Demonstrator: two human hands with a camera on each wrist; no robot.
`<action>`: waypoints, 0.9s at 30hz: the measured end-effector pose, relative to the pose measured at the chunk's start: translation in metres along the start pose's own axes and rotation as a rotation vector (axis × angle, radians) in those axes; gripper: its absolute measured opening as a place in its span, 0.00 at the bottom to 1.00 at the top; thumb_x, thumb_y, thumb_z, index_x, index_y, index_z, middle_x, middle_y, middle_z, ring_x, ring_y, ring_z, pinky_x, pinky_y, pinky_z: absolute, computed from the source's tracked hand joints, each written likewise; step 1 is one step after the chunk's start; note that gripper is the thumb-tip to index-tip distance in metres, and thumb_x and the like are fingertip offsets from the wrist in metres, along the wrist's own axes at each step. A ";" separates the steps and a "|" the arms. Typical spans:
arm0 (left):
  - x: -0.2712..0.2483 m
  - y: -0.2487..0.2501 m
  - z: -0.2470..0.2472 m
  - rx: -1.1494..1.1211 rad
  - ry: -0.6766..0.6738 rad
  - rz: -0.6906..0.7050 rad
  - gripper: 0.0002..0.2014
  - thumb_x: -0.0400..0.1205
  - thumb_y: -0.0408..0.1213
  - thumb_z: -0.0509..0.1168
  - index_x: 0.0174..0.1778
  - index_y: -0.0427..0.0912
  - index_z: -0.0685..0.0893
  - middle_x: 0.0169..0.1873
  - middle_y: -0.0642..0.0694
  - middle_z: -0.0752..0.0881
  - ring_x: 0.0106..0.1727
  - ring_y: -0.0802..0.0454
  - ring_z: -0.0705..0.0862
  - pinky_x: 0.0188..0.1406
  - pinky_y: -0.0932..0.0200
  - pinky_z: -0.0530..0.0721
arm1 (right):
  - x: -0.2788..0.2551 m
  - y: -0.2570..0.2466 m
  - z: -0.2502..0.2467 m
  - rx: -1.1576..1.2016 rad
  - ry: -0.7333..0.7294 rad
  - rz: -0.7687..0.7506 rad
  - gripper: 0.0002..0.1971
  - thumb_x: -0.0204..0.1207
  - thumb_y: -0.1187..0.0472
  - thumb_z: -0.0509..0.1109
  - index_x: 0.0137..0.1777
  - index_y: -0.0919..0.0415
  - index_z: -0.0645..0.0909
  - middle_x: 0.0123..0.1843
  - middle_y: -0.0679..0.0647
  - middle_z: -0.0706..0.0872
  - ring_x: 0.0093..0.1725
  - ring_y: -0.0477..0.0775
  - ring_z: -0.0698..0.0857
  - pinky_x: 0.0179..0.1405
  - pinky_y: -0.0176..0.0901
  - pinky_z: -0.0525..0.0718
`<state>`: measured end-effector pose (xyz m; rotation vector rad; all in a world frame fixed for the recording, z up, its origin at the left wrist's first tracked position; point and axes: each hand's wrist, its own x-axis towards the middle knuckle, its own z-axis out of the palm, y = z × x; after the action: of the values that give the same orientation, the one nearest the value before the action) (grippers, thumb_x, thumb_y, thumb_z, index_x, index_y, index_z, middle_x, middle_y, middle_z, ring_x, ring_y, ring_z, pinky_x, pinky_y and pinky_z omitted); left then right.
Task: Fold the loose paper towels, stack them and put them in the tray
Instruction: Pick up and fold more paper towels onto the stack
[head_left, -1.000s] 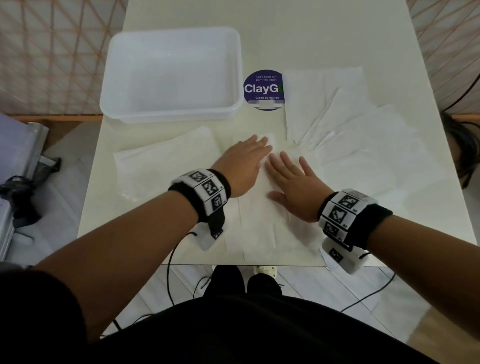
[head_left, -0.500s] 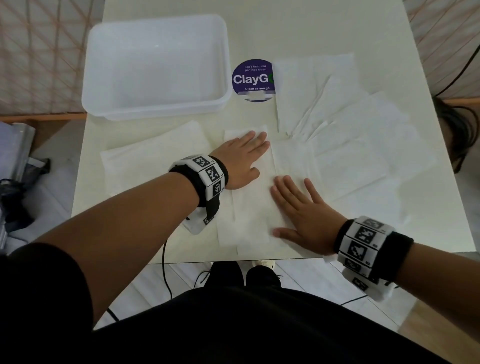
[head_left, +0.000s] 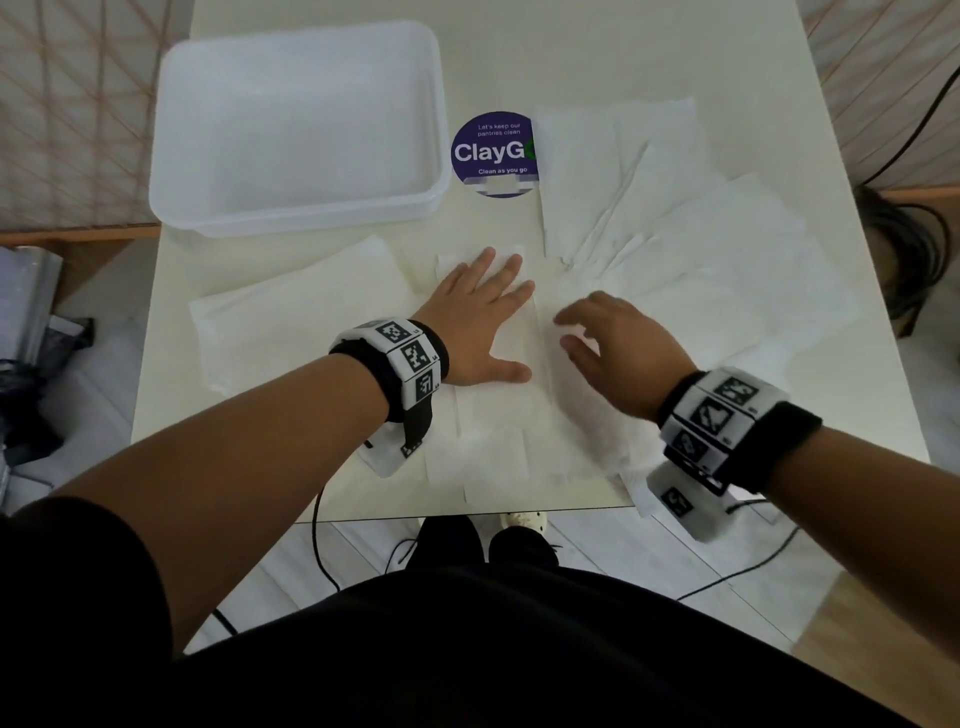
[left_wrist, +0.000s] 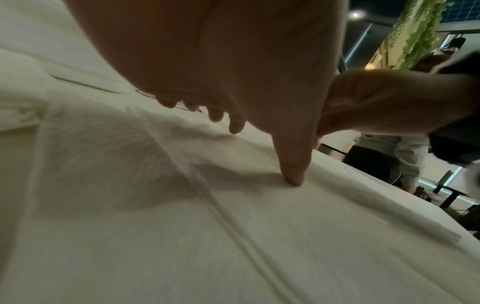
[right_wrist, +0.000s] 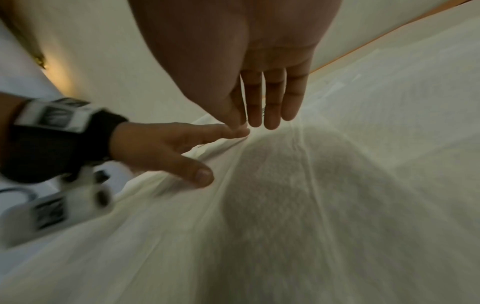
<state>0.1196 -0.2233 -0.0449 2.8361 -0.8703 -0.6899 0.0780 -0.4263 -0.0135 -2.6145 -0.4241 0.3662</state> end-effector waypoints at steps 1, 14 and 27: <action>-0.002 0.001 -0.001 -0.032 0.046 0.005 0.48 0.74 0.69 0.61 0.84 0.50 0.51 0.85 0.48 0.43 0.84 0.47 0.38 0.82 0.47 0.42 | 0.010 -0.001 -0.001 -0.005 -0.019 0.009 0.16 0.80 0.62 0.63 0.67 0.56 0.78 0.63 0.54 0.80 0.61 0.57 0.79 0.58 0.54 0.80; -0.055 0.007 0.017 -0.397 0.107 0.068 0.16 0.79 0.49 0.69 0.61 0.46 0.83 0.65 0.50 0.76 0.65 0.54 0.71 0.64 0.62 0.69 | -0.001 0.003 0.001 -0.185 -0.414 -0.373 0.16 0.70 0.59 0.72 0.58 0.46 0.85 0.66 0.44 0.79 0.68 0.51 0.73 0.61 0.47 0.76; -0.064 0.016 0.017 -0.432 0.088 0.024 0.18 0.77 0.51 0.70 0.62 0.50 0.84 0.70 0.49 0.74 0.70 0.53 0.67 0.68 0.61 0.66 | -0.002 0.006 0.003 -0.003 -0.396 -0.312 0.08 0.73 0.59 0.74 0.49 0.47 0.88 0.65 0.47 0.81 0.67 0.49 0.73 0.65 0.45 0.75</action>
<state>0.0571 -0.2006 -0.0316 2.4464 -0.6470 -0.6513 0.0761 -0.4308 -0.0189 -2.4192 -0.9480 0.7749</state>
